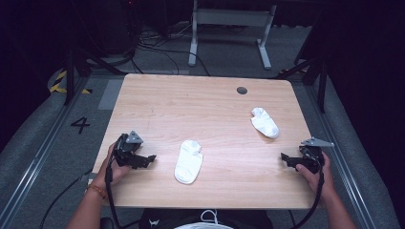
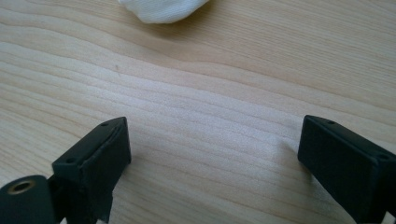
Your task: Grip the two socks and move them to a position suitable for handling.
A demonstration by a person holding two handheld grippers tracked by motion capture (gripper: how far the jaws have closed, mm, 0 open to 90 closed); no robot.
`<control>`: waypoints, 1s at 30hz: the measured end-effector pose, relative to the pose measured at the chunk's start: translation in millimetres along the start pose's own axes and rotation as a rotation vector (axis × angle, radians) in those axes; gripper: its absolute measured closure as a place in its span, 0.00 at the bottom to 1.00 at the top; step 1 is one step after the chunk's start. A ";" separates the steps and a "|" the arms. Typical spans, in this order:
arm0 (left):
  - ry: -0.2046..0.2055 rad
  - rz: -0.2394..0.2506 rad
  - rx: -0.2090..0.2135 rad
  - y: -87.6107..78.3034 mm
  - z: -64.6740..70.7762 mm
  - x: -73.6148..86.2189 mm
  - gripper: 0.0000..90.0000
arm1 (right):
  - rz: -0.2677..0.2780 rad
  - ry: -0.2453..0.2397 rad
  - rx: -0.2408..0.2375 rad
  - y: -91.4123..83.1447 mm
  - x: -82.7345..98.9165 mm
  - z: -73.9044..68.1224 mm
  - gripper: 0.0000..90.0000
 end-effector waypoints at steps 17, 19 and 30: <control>0.314 0.035 0.253 1.7 92.3 -27.8 0.48 | -0.001 -0.005 -0.003 0.0 0.0 0.4 0.10; 0.346 0.031 0.278 4.1 101.6 -29.8 0.54 | -0.001 -0.004 -0.001 0.2 0.0 0.4 0.10; 0.400 0.008 0.318 23.4 124.7 -34.6 0.66 | -0.016 -0.019 -0.014 0.2 -1.2 -0.4 0.15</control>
Point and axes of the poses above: each handheld gripper's, and its own axes: y roughly forward along the jaws, x roughly out of its underside, z roughly to its right, the point moved 10 cm from there along y, roughly forward along the jaws, and after that the axes turned 1 degree about -z, right-handed, at the moved point
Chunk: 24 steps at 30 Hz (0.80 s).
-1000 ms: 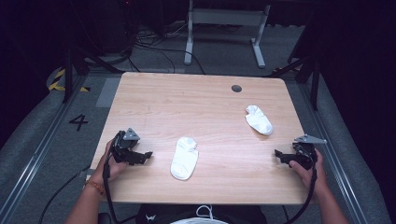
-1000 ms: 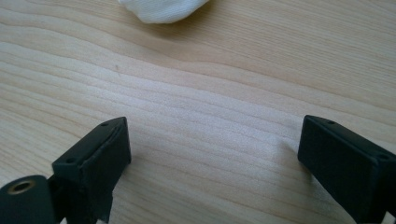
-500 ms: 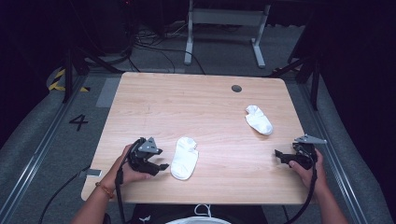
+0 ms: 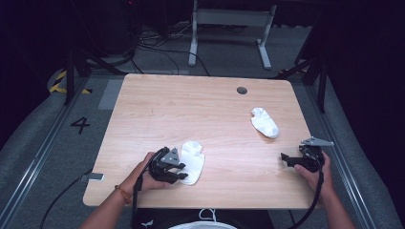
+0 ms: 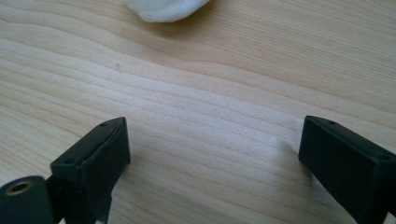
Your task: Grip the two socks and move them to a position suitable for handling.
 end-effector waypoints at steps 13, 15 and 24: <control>0.001 0.026 0.000 18.9 6.1 -21.7 0.57 | 0.096 -0.207 -0.082 6.0 -50.6 -31.3 0.51; 0.000 0.027 0.004 18.4 7.3 -22.8 0.56 | 0.109 -0.251 -0.069 10.9 -62.7 -35.1 0.55; -0.008 0.054 0.013 -4.3 2.4 -14.5 0.57 | 0.089 -0.330 -0.052 33.6 -82.1 -43.0 0.60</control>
Point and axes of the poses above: each handheld gripper's, and its own axes: y roughly forward along the jaws, x roughly out of its underside, z roughly to its right, the point moved 10 cm from there along y, roughly forward along the jaws, and after that the axes turned 1 degree about -z, right-handed, at the moved point
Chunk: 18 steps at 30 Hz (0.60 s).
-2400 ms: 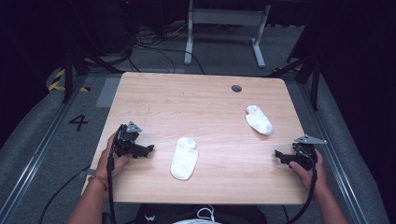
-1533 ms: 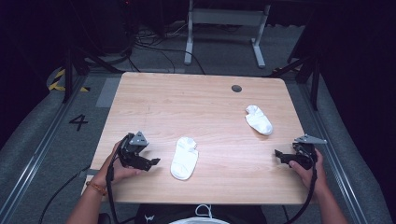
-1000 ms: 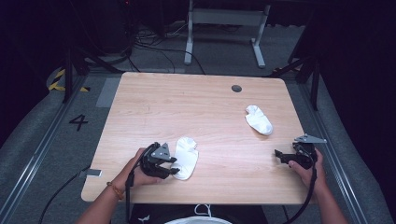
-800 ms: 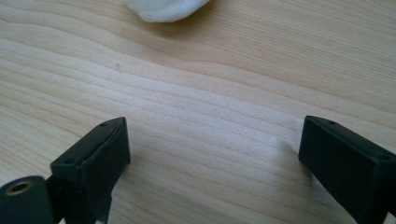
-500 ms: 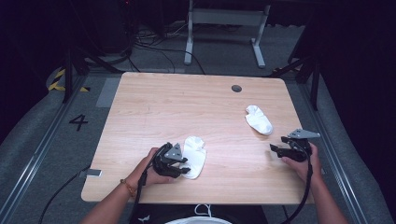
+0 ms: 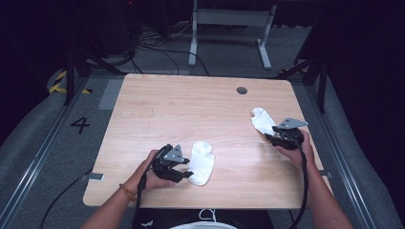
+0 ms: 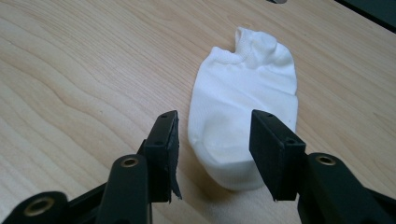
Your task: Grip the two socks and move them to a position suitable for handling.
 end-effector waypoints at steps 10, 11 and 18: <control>0.082 -0.054 0.122 16.6 31.4 -0.1 0.75 | -0.085 0.024 -0.047 20.4 12.3 -0.7 0.76; 0.088 -0.056 0.126 18.2 32.8 -0.8 0.75 | -0.082 0.031 -0.054 20.1 12.1 -1.3 0.77; 0.085 -0.044 0.114 25.9 34.8 -7.8 0.74 | -0.087 0.037 -0.117 14.6 13.6 -13.1 0.83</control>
Point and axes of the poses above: each handheld gripper's, and its own axes: y roughly forward along the jaws, x roughly out of its underside, z roughly to its right, the point moved 10 cm from there along y, roughly forward along the jaws, and after that the axes turned 1 degree about -z, right-handed, at the moved point
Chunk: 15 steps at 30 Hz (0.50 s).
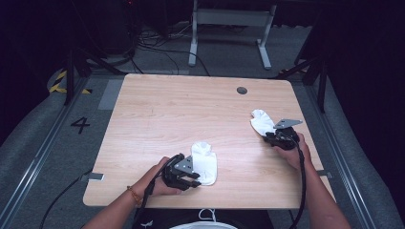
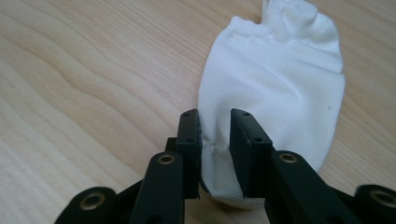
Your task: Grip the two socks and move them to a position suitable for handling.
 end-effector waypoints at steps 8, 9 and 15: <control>0.012 -0.009 -0.035 -1.8 -6.3 -4.6 0.65 | -0.007 -0.060 -0.077 -12.5 10.6 -39.4 0.82; 0.011 0.000 -0.045 -5.0 -9.2 -5.6 0.64 | -0.009 -0.063 -0.089 -14.7 12.2 -44.4 0.82; -0.028 0.041 -0.130 -29.4 -31.2 -3.1 0.55 | -0.010 -0.100 -0.131 -26.1 20.3 -73.0 0.82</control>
Point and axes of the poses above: each handheld gripper's, and its own axes: y roughly forward along the jaws, x roughly out of its underside, z roughly to its right, the point moved 10 cm from there along y, roughly forward along the jaws, and after that the axes turned 1 degree about -z, right-handed, at the moved point
